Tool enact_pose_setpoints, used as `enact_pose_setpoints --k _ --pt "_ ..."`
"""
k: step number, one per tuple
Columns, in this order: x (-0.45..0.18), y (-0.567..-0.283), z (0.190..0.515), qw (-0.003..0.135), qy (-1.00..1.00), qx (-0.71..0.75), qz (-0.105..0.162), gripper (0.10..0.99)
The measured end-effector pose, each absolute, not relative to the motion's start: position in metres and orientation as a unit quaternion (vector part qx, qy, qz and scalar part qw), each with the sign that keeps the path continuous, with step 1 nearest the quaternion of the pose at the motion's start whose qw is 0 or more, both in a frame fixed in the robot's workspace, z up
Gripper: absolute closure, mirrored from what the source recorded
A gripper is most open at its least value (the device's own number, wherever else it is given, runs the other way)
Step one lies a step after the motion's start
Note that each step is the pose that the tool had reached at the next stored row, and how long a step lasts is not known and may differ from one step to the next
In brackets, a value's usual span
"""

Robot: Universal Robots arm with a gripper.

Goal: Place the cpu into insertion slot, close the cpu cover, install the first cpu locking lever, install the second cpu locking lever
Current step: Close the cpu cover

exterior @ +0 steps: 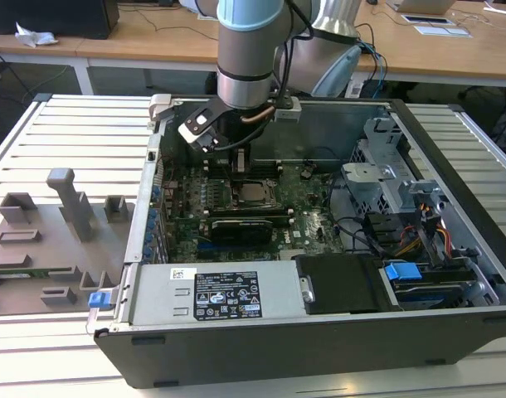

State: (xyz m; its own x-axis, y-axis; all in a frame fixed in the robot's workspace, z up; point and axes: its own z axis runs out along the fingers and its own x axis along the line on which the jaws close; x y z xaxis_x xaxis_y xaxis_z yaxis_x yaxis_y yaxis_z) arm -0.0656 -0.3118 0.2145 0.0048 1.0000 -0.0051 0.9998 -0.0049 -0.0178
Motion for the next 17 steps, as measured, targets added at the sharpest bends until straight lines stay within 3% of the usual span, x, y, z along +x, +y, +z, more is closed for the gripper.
enact_pose_setpoints --k 17 --pt "-0.051 -0.312 0.207 0.004 -0.716 -0.698 0.008 0.98"
